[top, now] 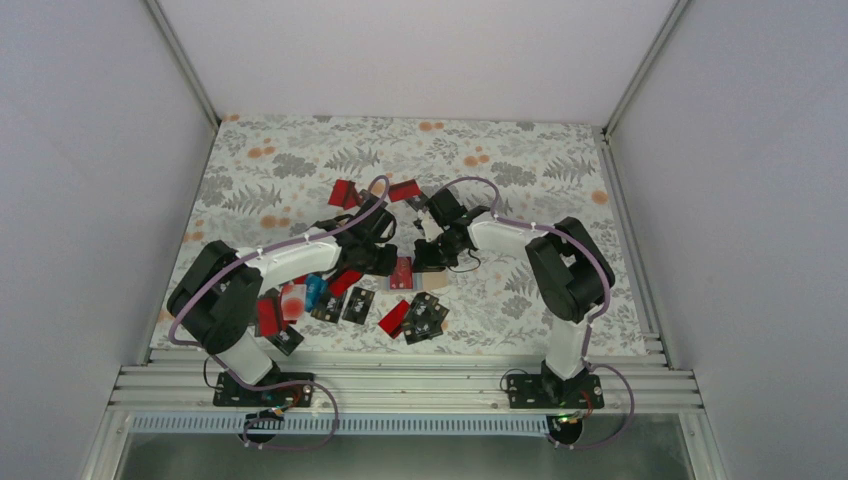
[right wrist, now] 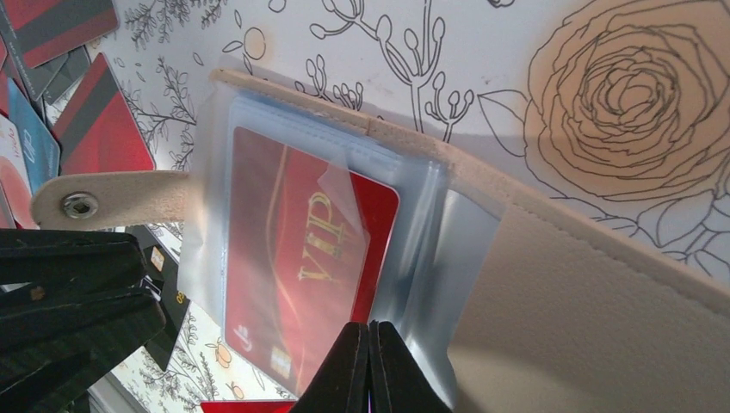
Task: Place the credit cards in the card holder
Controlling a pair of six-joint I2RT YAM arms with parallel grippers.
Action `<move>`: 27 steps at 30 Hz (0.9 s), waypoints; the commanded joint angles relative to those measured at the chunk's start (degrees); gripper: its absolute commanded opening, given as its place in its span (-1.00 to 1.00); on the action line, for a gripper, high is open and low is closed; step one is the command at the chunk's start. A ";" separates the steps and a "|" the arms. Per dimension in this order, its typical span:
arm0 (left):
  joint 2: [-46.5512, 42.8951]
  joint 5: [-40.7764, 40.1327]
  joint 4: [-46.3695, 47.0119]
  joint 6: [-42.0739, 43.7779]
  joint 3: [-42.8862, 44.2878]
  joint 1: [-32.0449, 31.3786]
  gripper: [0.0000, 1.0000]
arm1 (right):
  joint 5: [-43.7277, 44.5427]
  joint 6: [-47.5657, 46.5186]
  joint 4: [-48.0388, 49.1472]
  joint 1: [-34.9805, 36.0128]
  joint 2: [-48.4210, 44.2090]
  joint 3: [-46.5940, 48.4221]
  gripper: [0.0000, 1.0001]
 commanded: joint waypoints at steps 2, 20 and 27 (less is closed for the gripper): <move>0.71 0.55 1.24 -0.49 -0.91 0.20 -0.67 | 0.02 -0.99 1.45 -0.39 1.39 -0.31 -0.91; 0.78 0.20 2.00 -0.56 -1.79 0.28 -0.67 | 0.48 -1.35 4.10 -1.15 4.58 -3.08 -0.92; 0.76 -0.07 2.34 -1.30 -2.04 0.46 -0.65 | 1.35 -1.62 4.16 -1.55 5.03 -3.50 -0.91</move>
